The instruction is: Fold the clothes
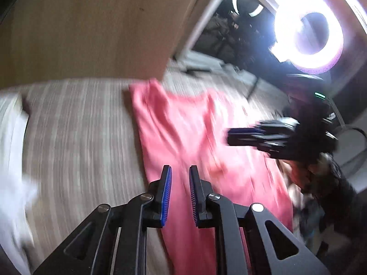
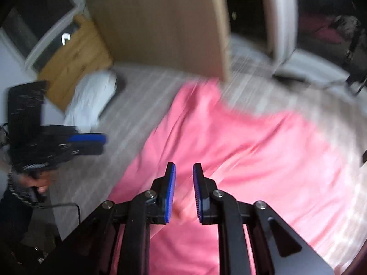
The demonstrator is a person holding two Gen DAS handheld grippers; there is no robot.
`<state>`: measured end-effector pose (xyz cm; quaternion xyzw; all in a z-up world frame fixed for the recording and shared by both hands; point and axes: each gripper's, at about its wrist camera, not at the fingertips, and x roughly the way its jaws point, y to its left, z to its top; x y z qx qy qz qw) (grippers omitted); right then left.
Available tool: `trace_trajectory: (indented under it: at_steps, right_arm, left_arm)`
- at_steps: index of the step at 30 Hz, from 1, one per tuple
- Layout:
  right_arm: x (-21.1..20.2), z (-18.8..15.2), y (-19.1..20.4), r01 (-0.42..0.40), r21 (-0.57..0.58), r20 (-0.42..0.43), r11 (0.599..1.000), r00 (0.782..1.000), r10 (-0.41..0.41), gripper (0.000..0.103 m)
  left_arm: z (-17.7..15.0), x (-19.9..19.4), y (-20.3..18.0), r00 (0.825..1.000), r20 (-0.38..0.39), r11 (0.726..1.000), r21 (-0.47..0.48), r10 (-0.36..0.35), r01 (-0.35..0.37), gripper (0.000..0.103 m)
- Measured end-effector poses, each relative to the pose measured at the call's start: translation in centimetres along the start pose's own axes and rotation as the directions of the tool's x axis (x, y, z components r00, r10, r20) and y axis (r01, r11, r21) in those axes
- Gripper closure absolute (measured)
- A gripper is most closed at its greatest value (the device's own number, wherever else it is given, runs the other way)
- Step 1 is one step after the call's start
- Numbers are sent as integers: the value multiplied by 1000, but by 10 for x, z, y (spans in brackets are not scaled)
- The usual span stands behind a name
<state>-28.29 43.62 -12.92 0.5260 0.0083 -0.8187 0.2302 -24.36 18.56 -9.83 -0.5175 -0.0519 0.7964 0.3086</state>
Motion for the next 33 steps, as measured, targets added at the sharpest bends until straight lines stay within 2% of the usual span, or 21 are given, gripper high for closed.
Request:
trace_trajectory:
  at_steps: [4,6,7,9,11,14,15,18,21,23,25,27,29,31,32,33]
  right_arm:
    - [14,-28,29,8,-54,-70,999,998,-12,88]
    - [21,-42,44,10,-81,-104,997,994,-19,87]
    - [10,-47,46,-5,-70,-93,998,996,-2,87]
    - [-20,-55,49,-44,-34,-54,998,998,42,87]
    - [-50,-64,52,-84,-1,-14,996,996,84,87]
    - [-78,-111,91,-178,-20,-40,984,983,177,86]
    - [-83,-135,106,-230,-13,-62,973,972,228,86]
    - [-71,-201,150,-318,48,-104,947,941,321,86]
    - [-39,-246,197,-228,5,-154,974,962,226,86]
    - [-29,-268,215,-210,20,-163,978,964,210,86]
    - [-30,-285,229,-183,26,-149,983,971,185,86]
    - [-34,-300,238,-154,29,-153,988,976,157,86]
    - [-38,-320,245,-185,51,-200,981,961,192,85]
    - [-51,-341,253,-239,73,-247,968,936,249,86]
    - [-62,-350,255,-263,89,-252,961,927,277,86]
    - [-75,-355,252,-265,114,-218,957,934,284,86]
  left_arm:
    - [-59,-64,-7,997,34,997,-46,64,-62,89]
    - [-89,-97,-11,994,50,993,-70,96,-93,84]
    - [-106,-114,-10,991,55,989,-90,121,-115,79]
    - [-143,-144,-9,985,53,979,-132,165,-157,78]
    - [-177,-155,-11,983,26,973,-152,179,-173,78]
    - [-222,-155,-15,984,-41,971,-161,173,-177,78]
    - [-236,-152,-16,985,-65,973,-160,159,-167,78]
    - [-256,-131,-15,994,-87,985,-154,66,-79,78]
    - [-252,-105,-21,995,-91,997,-80,-27,19,78]
    - [-255,-85,-28,986,-145,996,-13,-84,83,78]
    - [-264,-72,-35,973,-209,993,48,-98,110,78]
    - [-279,-64,-40,953,-284,986,98,-104,137,78]
    - [-300,-65,-45,926,-362,975,141,-111,171,79]
    - [-329,-82,-49,888,-444,962,169,-120,215,79]
    - [-338,-93,-49,882,-457,961,174,-112,213,79]
    - [-345,-104,-49,883,-459,964,176,-99,200,79]
